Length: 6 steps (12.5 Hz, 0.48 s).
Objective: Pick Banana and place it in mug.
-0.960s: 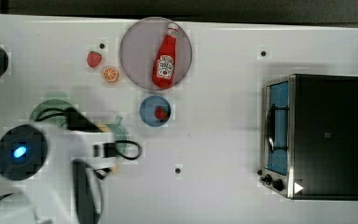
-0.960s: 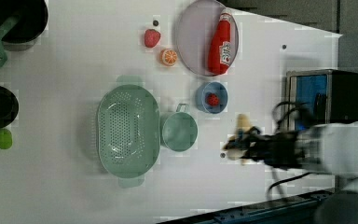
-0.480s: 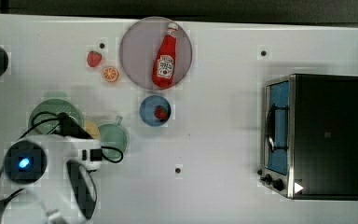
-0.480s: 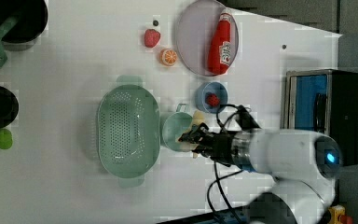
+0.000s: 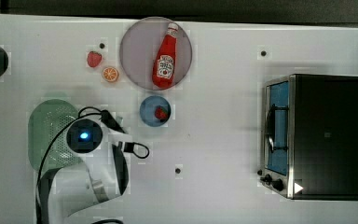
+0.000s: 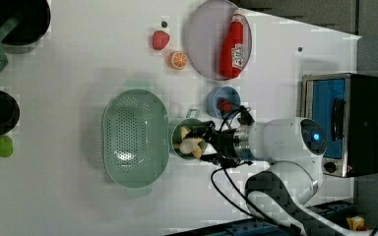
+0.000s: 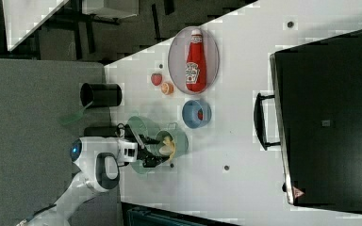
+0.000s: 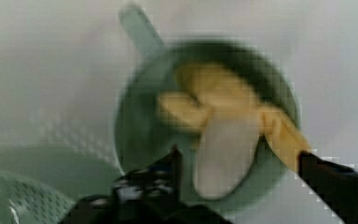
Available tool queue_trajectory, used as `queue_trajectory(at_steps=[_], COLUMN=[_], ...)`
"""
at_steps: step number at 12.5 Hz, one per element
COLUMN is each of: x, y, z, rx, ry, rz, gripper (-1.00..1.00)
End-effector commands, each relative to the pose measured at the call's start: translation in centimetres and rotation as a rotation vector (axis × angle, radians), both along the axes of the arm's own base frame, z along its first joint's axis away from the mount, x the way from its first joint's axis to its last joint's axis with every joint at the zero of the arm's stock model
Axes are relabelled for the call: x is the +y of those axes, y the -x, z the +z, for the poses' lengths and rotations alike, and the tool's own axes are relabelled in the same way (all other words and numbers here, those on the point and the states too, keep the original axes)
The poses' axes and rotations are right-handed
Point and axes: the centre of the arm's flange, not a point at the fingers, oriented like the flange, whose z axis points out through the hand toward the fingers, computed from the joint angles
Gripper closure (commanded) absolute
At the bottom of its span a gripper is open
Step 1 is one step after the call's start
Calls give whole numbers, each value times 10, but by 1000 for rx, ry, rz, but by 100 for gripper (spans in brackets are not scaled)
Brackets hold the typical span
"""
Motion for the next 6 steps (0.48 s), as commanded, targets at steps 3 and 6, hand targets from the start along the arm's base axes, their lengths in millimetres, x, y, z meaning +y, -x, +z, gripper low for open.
queue_trajectory(at_steps=[3,6], x=[14,-25], y=[-22,-43], z=[59,132], rx=[-148,-225], ry=[-24,-5], rz=[-26,-42], gripper=[-100,-100])
